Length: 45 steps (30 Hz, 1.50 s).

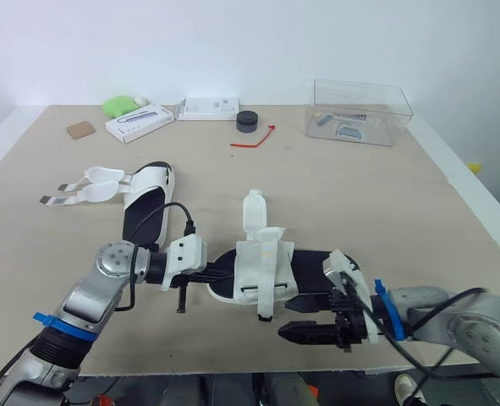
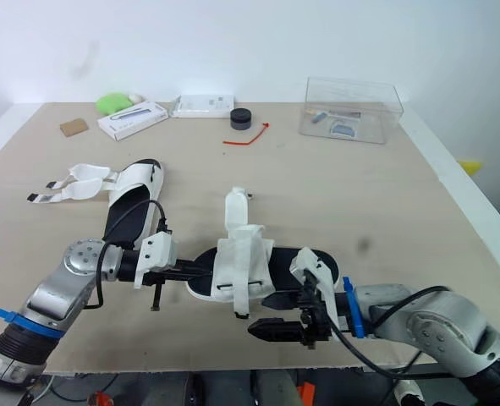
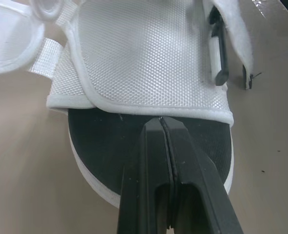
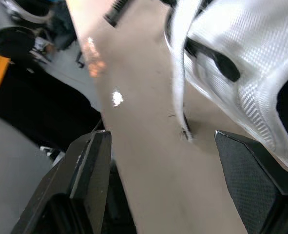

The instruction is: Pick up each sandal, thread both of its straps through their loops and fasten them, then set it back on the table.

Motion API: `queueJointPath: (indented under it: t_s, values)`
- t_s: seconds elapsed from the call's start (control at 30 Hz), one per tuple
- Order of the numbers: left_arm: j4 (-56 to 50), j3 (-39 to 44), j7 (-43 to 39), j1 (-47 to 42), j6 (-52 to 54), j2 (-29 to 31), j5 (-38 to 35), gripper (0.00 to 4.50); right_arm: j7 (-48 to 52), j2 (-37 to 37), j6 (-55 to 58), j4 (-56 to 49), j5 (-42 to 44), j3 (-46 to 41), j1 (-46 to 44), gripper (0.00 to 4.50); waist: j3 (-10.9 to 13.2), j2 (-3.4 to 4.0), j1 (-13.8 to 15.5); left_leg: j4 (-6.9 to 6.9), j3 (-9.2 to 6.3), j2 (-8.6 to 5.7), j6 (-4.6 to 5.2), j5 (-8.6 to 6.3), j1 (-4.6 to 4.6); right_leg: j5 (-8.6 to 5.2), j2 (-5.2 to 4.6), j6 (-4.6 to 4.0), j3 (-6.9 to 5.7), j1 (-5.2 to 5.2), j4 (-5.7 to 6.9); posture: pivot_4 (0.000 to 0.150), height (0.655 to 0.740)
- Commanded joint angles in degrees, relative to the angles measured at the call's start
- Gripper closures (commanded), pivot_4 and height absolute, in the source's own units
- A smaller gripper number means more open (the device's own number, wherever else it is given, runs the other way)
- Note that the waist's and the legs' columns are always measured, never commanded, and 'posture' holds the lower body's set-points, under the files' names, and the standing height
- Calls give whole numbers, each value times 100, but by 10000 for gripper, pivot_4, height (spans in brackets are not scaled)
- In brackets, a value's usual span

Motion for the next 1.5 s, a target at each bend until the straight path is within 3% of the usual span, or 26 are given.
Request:
queueJointPath:
  t_s: [0.03,0.23,0.27,0.33,0.4,0.43,0.47,0.53,0.7,0.83,0.9,1.07,1.23,1.5]
  values:
    - [81,22,-71,-119,-83,0,-25,45000,-214,330,161,-116,-149,-216,-58,8569,0,-2,-1,0,1,0,0,0,0,0,1,1,0,0,0,1500,7400]
    - [150,-18,-73,-183,-112,-94,15,45000,-434,901,555,-2,-216,-336,-268,8569,1,-6,-3,0,-2,2,0,0,0,1,3,1,-1,1,0,1500,7400]
    - [142,-24,-69,-184,-109,-107,16,45000,-498,1004,636,27,-167,-379,-306,10847,2,-6,-3,0,-1,2,0,0,1,1,3,1,-1,1,0,1500,7400]
    - [142,-18,-58,-182,-118,-123,22,45000,-639,1185,810,94,-85,-478,-370,16305,2,-7,-2,0,-2,1,0,0,0,2,3,1,-1,1,0,1500,7400]
    - [138,-1,-32,-175,-119,-133,29,45000,-640,1245,959,124,-104,-554,-403,26363,2,-7,-2,0,-4,1,0,0,0,1,3,0,-2,0,0,1500,7400]
    - [137,12,-21,-162,-124,-130,31,45000,-635,1271,1051,159,-69,-599,-422,33810,2,-7,-2,0,-4,0,0,0,0,1,2,0,-1,1,0,1500,7400]
    - [135,22,-12,-145,-132,-126,34,45000,-625,1291,1144,185,-35,-637,-439,35236,2,-7,-2,0,-3,0,0,0,-1,1,1,1,-1,1,-1,1500,7400]
    - [132,27,6,-103,-162,-117,54,45000,-631,1331,1354,238,127,-718,-448,44435,2,-7,-2,0,-3,-1,1,0,-1,1,0,1,-1,1,-2,1500,7400]
    - [44,31,56,2,-149,-79,45,45000,-703,1320,1989,465,992,-1080,-623,44435,2,-7,-4,0,-4,0,1,0,-5,1,0,0,-2,1,-2,1500,7400]
    - [27,16,83,71,-173,-55,53,45000,-1207,1153,2423,1350,2640,-1373,-1700,44435,5,-9,-23,0,2,0,2,0,-16,6,3,4,5,6,-1,1500,7400]
    - [31,8,106,71,-172,-70,59,45000,-1540,1164,2535,1966,3055,-1356,-2344,44435,7,-10,-32,0,10,0,5,2,-16,16,7,1,6,6,-1,1500,7400]
    - [10,-27,179,96,-176,-135,81,45000,-1656,1259,3148,3162,2769,-1135,-3390,44435,4,-17,-8,-3,1,3,10,4,-10,13,12,-10,5,5,-3,1500,7400]
    - [36,-31,212,86,-193,-150,82,45000,-1498,1289,3889,3494,2427,-929,-3506,44435,4,-15,-3,-4,-4,1,28,-8,-32,7,-3,-16,-1,-7,-5,1500,7400]
    - [-35,-77,242,152,-188,-167,91,45000,-1501,1396,4457,3584,2672,-975,-3570,44435,4,-14,-4,-1,-3,-4,35,-13,-29,6,-10,8,-2,-7,-29,1500,7400]
